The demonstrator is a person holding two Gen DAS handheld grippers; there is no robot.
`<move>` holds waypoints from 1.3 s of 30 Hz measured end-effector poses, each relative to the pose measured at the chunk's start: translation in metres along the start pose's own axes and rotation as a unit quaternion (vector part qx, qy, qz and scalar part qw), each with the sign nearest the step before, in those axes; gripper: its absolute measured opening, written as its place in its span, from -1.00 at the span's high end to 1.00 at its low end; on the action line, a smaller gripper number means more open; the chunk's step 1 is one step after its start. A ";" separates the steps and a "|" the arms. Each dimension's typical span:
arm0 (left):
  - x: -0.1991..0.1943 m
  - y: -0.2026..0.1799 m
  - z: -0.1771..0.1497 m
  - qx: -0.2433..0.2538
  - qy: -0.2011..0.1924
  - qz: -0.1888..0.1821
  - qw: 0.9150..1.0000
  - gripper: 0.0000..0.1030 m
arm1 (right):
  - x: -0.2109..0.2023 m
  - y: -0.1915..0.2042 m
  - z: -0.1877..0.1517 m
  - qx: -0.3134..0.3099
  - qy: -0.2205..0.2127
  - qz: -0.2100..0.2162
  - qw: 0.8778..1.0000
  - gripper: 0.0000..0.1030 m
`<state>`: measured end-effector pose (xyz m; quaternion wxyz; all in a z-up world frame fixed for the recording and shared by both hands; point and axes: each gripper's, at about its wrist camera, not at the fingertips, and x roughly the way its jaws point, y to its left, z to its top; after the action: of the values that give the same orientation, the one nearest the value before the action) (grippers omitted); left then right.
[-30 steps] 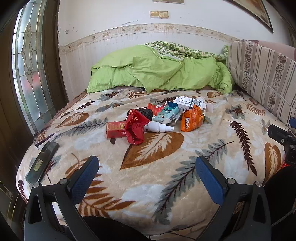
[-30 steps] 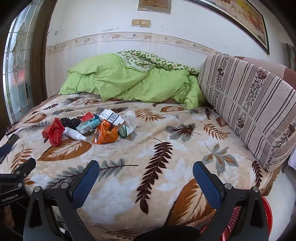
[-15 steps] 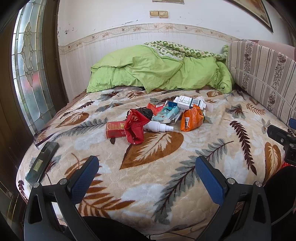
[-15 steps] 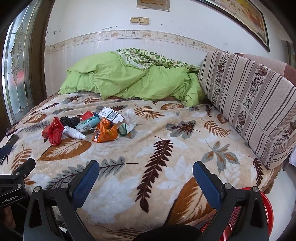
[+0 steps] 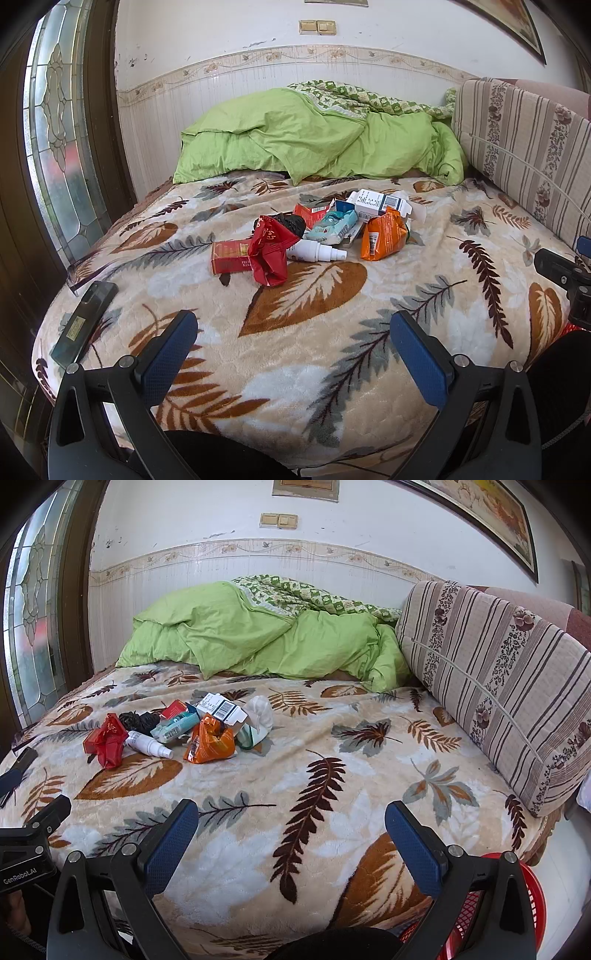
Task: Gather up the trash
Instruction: 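Move both grippers toward the pile of trash on the bed, then grasp the red plastic bag with the left gripper while the right gripper grasps the orange snack bag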
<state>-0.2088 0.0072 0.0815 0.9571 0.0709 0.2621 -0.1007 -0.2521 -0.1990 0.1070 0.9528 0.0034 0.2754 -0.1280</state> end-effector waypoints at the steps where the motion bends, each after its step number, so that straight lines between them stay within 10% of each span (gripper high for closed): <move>1: 0.000 0.000 0.000 0.000 0.000 0.000 1.000 -1.00 | 0.000 0.000 0.000 0.000 0.000 0.000 1.000 -0.98; 22: 0.012 0.011 -0.004 -0.028 0.032 -0.009 0.999 -1.00 | 0.005 -0.001 -0.001 0.006 0.014 0.012 1.000 -0.98; 39: 0.111 0.063 0.046 -0.141 0.109 -0.012 0.984 -0.75 | 0.125 0.035 0.055 0.093 0.139 0.162 0.972 -0.78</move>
<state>-0.0780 0.0417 0.0689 0.9220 -0.0575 0.3771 -0.0656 -0.1123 -0.1996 0.0854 0.9086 0.1541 0.3882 0.0052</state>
